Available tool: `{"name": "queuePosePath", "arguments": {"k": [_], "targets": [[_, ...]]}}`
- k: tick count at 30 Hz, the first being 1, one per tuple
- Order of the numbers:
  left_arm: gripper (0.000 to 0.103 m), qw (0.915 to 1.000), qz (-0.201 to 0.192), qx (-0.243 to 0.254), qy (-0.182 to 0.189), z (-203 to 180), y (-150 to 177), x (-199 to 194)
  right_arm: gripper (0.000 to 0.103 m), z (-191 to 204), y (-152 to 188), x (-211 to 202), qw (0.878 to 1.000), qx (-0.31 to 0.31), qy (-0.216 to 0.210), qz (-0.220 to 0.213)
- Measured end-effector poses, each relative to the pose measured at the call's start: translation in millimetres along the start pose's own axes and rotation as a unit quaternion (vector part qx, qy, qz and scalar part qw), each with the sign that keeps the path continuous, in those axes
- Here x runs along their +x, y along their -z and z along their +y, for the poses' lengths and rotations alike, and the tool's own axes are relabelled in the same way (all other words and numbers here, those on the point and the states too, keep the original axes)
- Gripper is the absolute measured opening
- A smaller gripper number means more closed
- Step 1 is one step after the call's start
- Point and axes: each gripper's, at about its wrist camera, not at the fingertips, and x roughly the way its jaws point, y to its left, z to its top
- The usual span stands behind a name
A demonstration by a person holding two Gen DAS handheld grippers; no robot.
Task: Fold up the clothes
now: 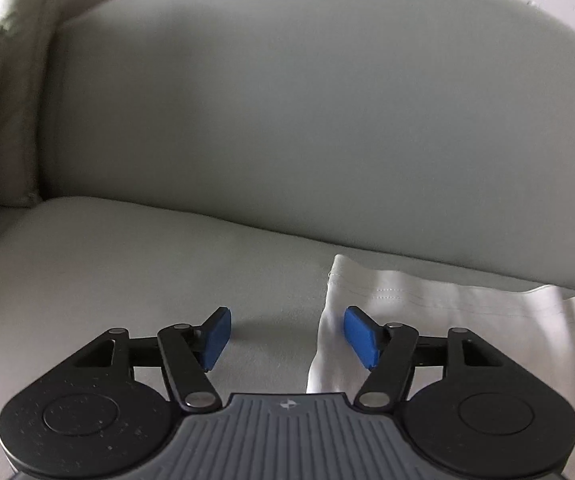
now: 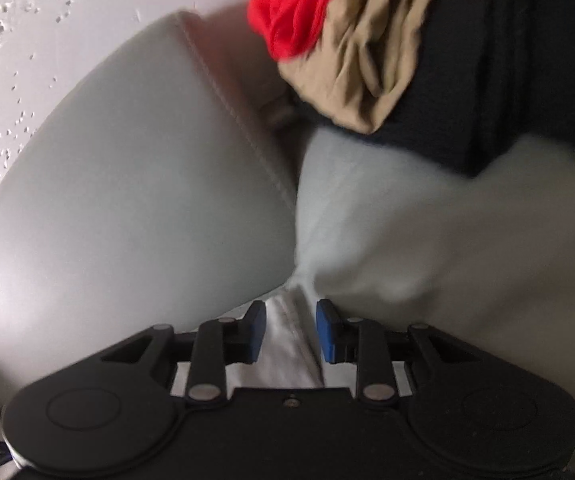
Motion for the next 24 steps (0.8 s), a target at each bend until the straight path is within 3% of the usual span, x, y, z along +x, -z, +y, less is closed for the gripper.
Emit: {"name": "queuePosePath", "arguments": {"k": [3,4,5,6,7,11,15,17,20,24], "targets": [[0.058,0.9993,-0.008,0.031,0.021,-10.5,-1.6,4.4,0.025,4.5,0.2,-13.8,1.000,-0.009,-0.001,-0.010],[0.041,0.9986,-0.014,0.043,0.028,-15.1,-1.8,3.7,0.025,6.0,0.3,-18.4,1.000,-0.013,-0.001,-0.014],[0.007,0.9977,-0.020,0.057,0.030,-19.9,-2.0,2.1,0.016,7.4,0.4,-22.9,1.000,-0.016,-0.001,-0.017],[0.005,0.9967,-0.024,0.075,0.023,-25.9,-2.3,0.3,0.006,8.9,0.5,-27.5,1.000,-0.019,-0.001,-0.021],[0.003,0.9952,-0.030,0.093,0.009,-31.7,-1.6,-1.4,0.006,10.4,0.5,-32.1,0.999,-0.022,-0.002,-0.024],[0.003,0.9863,-0.050,0.140,-0.071,-43.0,6.4,-0.7,0.004,16.4,0.8,-50.5,0.999,-0.035,-0.003,-0.038],[0.004,0.9779,-0.052,0.170,-0.110,-51.7,14.7,0.3,0.004,22.3,1.1,-68.8,0.998,-0.047,-0.003,-0.052],[0.011,0.9778,-0.054,0.172,-0.107,-52.9,15.9,-11.4,0.007,25.3,1.3,-78.0,0.997,-0.054,-0.004,-0.059],[0.015,0.9861,-0.073,0.130,-0.072,-45.1,9.7,-38.2,0.017,29.8,1.5,-91.8,0.996,-0.063,-0.005,-0.069],[0.017,0.9877,-0.110,0.101,-0.047,-21.3,19.1,-112.1,0.019,35.7,1.8,-110.1,0.994,-0.076,-0.005,-0.083]]}}
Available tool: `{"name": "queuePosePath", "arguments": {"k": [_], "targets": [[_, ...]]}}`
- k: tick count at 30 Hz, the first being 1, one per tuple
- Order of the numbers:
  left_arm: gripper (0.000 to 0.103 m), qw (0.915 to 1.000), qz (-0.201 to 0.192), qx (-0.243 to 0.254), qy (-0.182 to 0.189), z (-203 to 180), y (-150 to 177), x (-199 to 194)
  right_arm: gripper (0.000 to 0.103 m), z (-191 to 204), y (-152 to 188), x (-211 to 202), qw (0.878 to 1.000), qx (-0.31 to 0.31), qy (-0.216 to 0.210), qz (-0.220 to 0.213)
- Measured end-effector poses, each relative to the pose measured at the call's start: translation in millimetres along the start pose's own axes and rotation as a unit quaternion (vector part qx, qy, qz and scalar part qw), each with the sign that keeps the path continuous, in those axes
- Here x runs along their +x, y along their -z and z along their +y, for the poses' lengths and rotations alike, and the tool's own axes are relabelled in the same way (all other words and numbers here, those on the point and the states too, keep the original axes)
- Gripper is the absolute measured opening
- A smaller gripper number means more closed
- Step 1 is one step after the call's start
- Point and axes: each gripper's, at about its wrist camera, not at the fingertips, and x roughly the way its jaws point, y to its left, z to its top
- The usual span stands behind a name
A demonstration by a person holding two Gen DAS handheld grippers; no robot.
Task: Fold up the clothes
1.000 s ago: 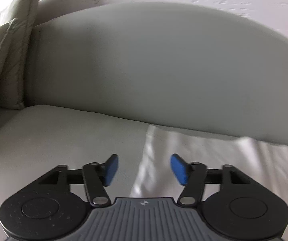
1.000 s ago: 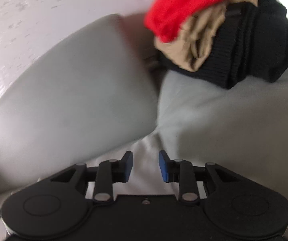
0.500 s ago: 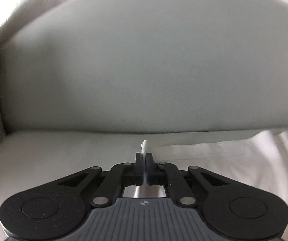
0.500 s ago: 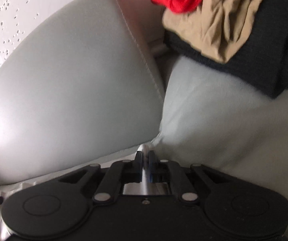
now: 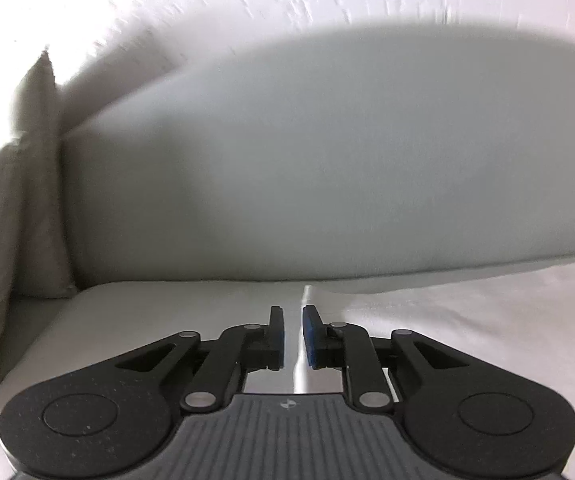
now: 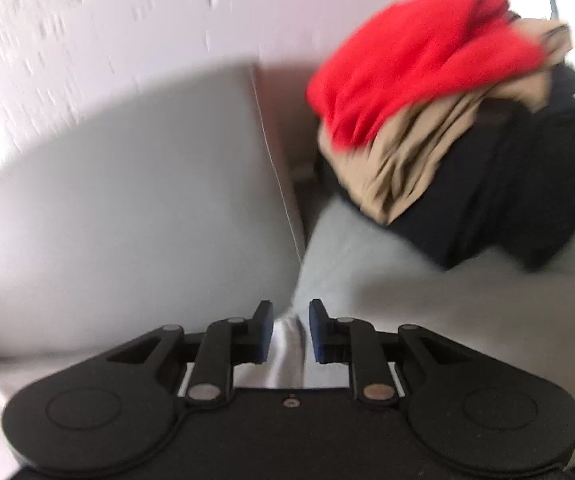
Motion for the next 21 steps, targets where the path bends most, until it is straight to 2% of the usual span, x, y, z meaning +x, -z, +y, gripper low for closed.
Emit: {"name": "queuePosePath", "arguments": {"k": [3,6,9,10,12,13,14,15,17,18,19,20,21], "targets": [[0.017,0.9996,-0.014,-0.018,0.014,18.5,-10.2,-61.9,0.019,5.1,-3.1,-16.5,1.000,-0.009,-0.004,-0.010],[0.021,0.9975,-0.035,-0.042,0.045,43.0,-25.4,-119.9,0.019,17.8,-10.9,-67.5,0.999,-0.013,-0.041,-0.017],[0.022,0.9938,-0.047,-0.060,0.081,57.5,-25.0,-147.5,0.025,30.5,-18.6,-118.5,0.997,-0.016,-0.078,-0.024],[0.027,0.9925,-0.042,-0.067,0.093,58.7,-24.7,-156.3,0.027,34.7,-21.2,-135.5,0.995,-0.018,-0.090,-0.026],[0.033,0.9913,-0.015,-0.068,0.112,51.2,-26.0,-147.9,0.033,41.8,-25.3,-163.6,0.993,-0.017,-0.113,-0.026],[0.035,0.9904,0.001,-0.066,0.121,46.2,-27.0,-140.3,0.035,39.5,-22.4,-154.2,0.993,-0.006,-0.116,-0.007],[0.035,0.9897,0.017,-0.062,0.128,41.5,-23.9,-130.1,0.041,36.0,-16.1,-140.0,0.994,0.005,-0.110,0.014],[0.035,0.9890,0.033,-0.055,0.133,37.0,-17.8,-118.0,0.053,32.5,-9.9,-125.8,0.994,0.015,-0.104,0.035],[0.031,0.9873,0.060,-0.050,0.138,21.3,-1.7,-93.8,0.058,25.4,2.7,-97.4,0.992,0.036,-0.092,0.076],[0.029,0.9862,0.072,-0.057,0.138,14.2,7.6,-82.0,0.055,21.9,9.0,-83.2,0.991,0.046,-0.086,0.097],[0.020,0.9846,0.085,-0.068,0.136,9.1,17.5,-67.2,0.050,17.9,15.9,-68.6,0.989,0.056,-0.080,0.115],[0.014,0.9837,0.097,-0.077,0.130,4.5,26.8,-54.9,0.023,12.7,25.0,-53.0,0.987,0.064,-0.077,0.125],[0.013,0.9831,0.108,-0.084,0.121,0.2,35.7,-44.4,0.003,7.4,34.0,-37.4,0.985,0.072,-0.074,0.135]]}}
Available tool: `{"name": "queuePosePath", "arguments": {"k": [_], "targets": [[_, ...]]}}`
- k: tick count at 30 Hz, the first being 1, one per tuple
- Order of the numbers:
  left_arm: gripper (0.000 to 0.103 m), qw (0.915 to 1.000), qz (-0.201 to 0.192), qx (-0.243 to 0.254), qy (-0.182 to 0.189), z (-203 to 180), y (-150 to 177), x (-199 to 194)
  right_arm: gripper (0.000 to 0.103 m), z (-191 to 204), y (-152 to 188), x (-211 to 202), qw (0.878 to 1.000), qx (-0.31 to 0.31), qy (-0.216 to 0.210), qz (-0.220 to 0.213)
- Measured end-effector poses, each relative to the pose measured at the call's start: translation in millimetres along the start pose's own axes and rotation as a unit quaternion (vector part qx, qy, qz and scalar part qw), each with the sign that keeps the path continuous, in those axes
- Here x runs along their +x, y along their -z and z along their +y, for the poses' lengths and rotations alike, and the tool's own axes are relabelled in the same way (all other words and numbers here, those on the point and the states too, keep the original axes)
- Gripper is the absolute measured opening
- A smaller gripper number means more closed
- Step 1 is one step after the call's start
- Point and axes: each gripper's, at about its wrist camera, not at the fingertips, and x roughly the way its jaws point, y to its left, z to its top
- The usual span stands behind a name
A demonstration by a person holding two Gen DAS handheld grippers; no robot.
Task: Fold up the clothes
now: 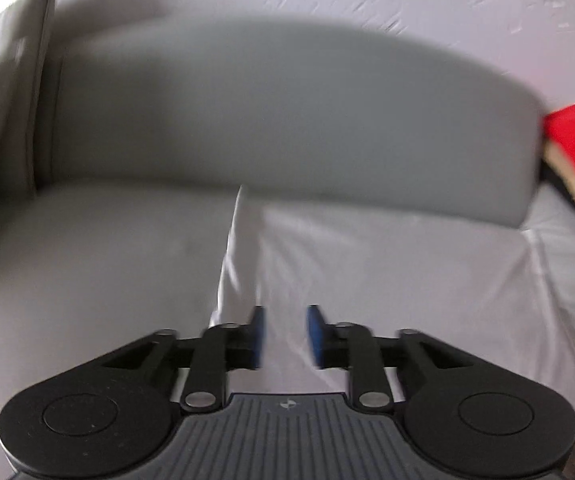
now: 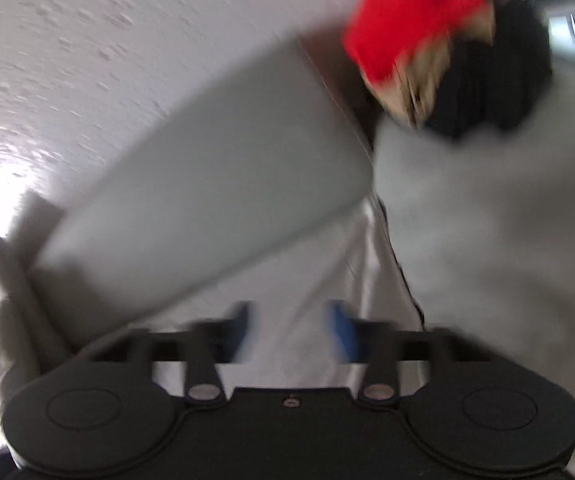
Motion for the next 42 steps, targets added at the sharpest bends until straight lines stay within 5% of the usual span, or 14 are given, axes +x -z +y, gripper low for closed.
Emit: {"name": "queuePosePath", "arguments": {"k": [4,8,13,19,25,29,38,42], "targets": [[0.013,0.9988,0.029,-0.005,-0.040,24.7,20.7,45.5,0.002,-24.7,16.9,53.2,0.999,0.009,0.003,0.041],[0.023,0.9978,0.020,-0.008,-0.062,35.3,23.0,46.9,0.000,-33.5,35.0,57.3,0.992,-0.034,0.116,0.030],[0.023,0.9975,0.016,-0.004,-0.069,36.0,19.9,49.4,0.000,-25.4,42.0,51.5,0.969,-0.107,0.221,0.005],[0.023,0.9972,0.009,0.002,-0.074,32.1,29.5,52.0,0.006,-28.1,57.1,30.6,0.977,-0.066,0.201,0.008],[0.023,0.9970,0.007,0.006,-0.076,32.2,29.2,51.2,0.000,-30.8,72.2,9.8,0.983,-0.025,0.180,0.011],[0.021,0.9965,0.015,0.022,-0.079,28.7,24.6,45.2,0.002,-3.1,76.8,-6.5,0.977,-0.059,0.202,0.020],[0.019,0.9978,-0.066,-0.002,0.010,49.0,24.0,-125.6,0.009,35.8,67.3,-166.6,0.993,-0.069,0.080,-0.045],[0.020,0.9973,-0.038,-0.014,0.060,50.4,31.6,-180.8,0.013,34.0,71.7,-219.6,0.996,-0.047,0.041,-0.061]]}}
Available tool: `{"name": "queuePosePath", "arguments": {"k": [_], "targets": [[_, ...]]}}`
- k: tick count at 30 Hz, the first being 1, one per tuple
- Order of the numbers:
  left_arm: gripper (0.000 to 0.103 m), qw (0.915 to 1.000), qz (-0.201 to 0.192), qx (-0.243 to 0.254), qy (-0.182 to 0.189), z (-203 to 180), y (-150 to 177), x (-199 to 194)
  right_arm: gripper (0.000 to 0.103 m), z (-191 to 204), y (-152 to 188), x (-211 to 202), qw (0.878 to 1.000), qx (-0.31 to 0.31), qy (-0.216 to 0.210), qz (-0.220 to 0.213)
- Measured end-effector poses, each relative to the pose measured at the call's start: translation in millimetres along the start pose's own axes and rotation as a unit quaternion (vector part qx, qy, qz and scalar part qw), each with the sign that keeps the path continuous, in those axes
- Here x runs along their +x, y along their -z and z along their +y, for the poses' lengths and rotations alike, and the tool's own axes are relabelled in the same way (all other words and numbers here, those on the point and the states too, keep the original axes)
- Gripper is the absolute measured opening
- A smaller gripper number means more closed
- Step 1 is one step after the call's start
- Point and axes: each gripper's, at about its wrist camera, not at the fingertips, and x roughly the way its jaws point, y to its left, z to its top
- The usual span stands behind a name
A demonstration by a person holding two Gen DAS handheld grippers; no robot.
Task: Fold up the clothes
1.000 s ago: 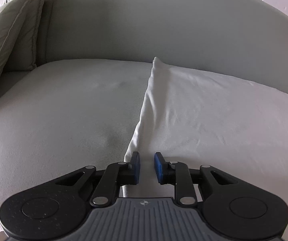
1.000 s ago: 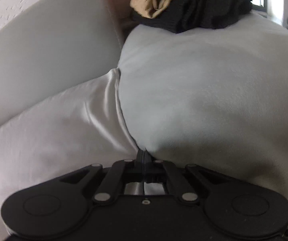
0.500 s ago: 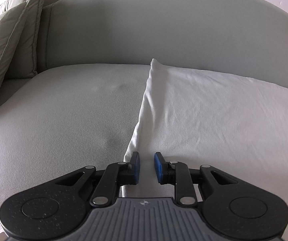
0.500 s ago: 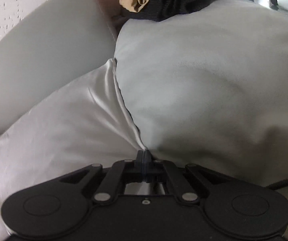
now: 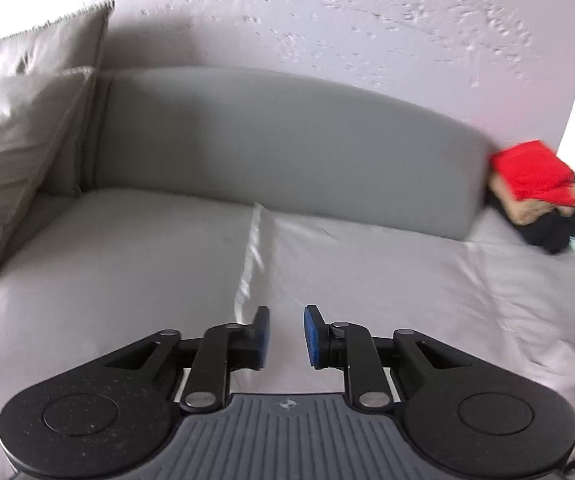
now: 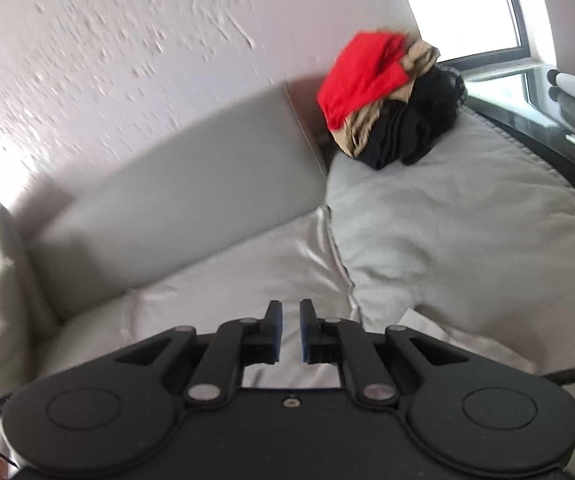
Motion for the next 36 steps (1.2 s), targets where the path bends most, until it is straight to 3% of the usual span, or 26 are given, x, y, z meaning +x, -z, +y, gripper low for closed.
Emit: {"name": "queuePosePath", "arguments": {"k": [3,6,9,12,15,20,26,27,29,34,36], "targets": [[0.022,0.9992,0.039,0.000,0.011,-15.4,19.7,-6.2,0.023,-1.7,15.4,-17.6,1.000,0.011,-0.020,0.005],[0.025,0.9965,0.080,0.024,-0.010,-42.2,51.9,14.9,0.025,-1.0,42.4,3.3,0.998,0.005,-0.025,0.056],[0.024,0.9933,0.101,0.052,-0.020,-60.4,75.2,24.4,0.025,11.1,79.2,50.7,0.990,-0.047,-0.005,0.132],[0.024,0.9892,0.119,0.080,-0.029,-77.2,97.0,32.0,0.025,27.5,106.7,76.7,0.981,-0.118,0.016,0.152],[0.025,0.9839,0.137,0.108,-0.037,-94.0,118.7,39.7,0.025,31.2,128.9,80.0,0.976,-0.150,0.027,0.158],[0.025,0.9826,0.143,0.114,-0.032,-92.8,137.0,7.0,0.025,24.7,147.0,36.9,0.969,-0.160,0.008,0.188],[0.027,0.9749,0.210,0.072,-0.009,-87.7,158.2,-26.4,0.021,11.6,169.3,-15.2,0.971,-0.116,0.006,0.209],[0.027,0.9748,0.213,0.065,0.001,-87.5,160.1,-30.6,0.013,10.5,171.2,-20.5,0.973,-0.109,0.006,0.204],[0.027,0.9765,0.208,0.048,0.028,-87.7,161.6,-37.3,0.005,15.1,168.5,-21.7,0.977,-0.114,-0.002,0.181],[0.036,0.9878,0.133,0.079,0.016,-99.2,143.9,-43.8,0.005,26.9,162.2,-23.2,0.983,-0.129,-0.022,0.126],[0.037,0.9894,0.114,0.090,0.004,-101.6,139.5,-42.5,0.005,30.9,165.3,-8.6,0.980,-0.144,-0.015,0.140]]}}
